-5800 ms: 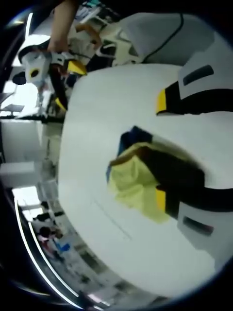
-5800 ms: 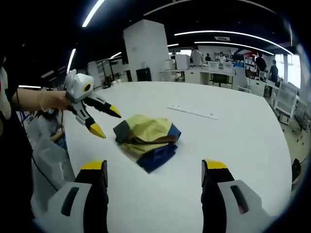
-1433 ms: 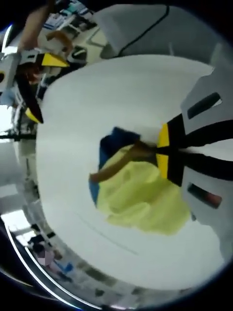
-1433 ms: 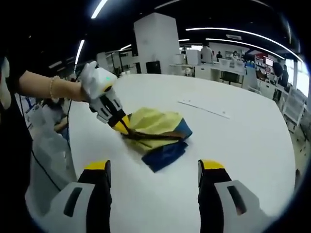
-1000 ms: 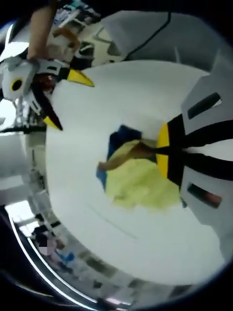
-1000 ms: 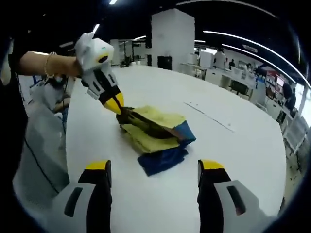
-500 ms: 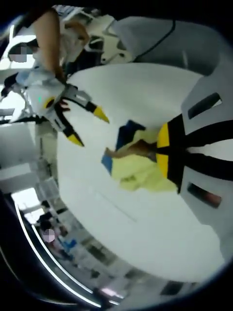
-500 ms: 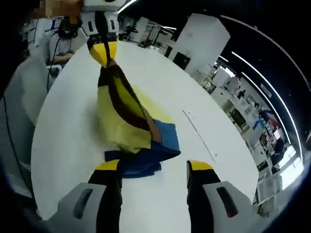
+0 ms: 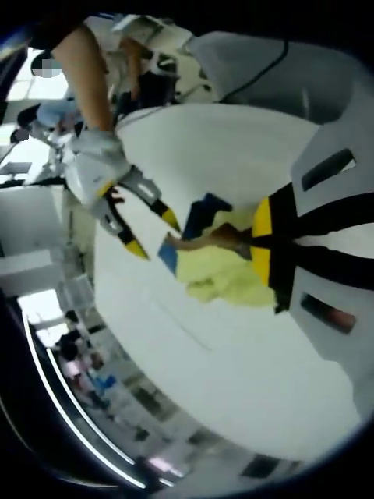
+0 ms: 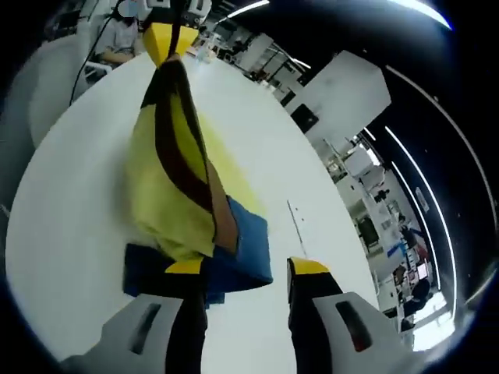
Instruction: Fold the garment on the visible template until the final outline fits inside the template.
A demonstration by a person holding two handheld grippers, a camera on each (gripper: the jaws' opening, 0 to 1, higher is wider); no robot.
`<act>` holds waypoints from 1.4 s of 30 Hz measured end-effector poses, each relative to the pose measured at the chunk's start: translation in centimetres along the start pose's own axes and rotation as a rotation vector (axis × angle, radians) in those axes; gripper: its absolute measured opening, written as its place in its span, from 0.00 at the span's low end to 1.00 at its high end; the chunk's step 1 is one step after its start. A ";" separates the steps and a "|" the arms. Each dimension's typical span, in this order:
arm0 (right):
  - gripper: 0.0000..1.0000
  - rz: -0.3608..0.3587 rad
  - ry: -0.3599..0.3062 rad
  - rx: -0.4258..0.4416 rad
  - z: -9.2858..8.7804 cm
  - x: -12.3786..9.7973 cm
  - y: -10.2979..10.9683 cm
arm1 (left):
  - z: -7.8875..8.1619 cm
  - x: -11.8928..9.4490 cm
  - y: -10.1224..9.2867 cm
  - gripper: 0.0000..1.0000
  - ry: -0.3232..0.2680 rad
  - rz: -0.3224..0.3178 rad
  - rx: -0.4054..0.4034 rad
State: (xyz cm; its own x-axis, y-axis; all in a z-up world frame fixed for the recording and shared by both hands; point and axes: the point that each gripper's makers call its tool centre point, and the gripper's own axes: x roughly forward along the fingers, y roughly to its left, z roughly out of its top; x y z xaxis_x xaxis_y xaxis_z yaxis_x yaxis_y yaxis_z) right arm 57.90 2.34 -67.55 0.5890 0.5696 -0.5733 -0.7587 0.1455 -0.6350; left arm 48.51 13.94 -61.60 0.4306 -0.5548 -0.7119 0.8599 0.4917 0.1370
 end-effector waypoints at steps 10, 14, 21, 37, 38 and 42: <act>0.24 -0.019 -0.029 -0.044 1.3 0.1 -1.2 | -0.4 0.0 0.1 0.00 0.003 0.001 -0.016; 0.13 -0.009 -0.023 -0.070 1.3 0.1 -0.9 | -0.3 -0.1 0.2 0.00 0.000 0.004 -0.017; 0.03 -0.011 -0.024 -0.090 1.9 -0.5 -0.7 | -0.3 -0.2 0.1 0.00 0.000 0.009 -0.018; 0.02 -0.104 -0.006 -0.071 4.9 -6.1 -3.2 | 1.2 -2.7 1.6 0.00 -0.059 0.100 -0.072; 0.02 -0.108 -0.007 -0.063 5.3 -6.6 -3.3 | 1.3 -3.0 1.7 0.00 -0.063 0.107 -0.071; 0.02 -0.140 -0.006 -0.035 6.4 -8.2 -3.9 | 1.9 -3.9 2.1 0.00 -0.085 0.134 -0.080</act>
State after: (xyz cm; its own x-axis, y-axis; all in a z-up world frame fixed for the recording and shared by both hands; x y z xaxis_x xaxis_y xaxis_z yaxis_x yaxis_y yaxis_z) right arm 54.23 2.27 -57.04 0.6867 0.5502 -0.4751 -0.6591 0.1957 -0.7261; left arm 49.18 15.88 -57.19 0.5640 -0.5338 -0.6300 0.7703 0.6150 0.1685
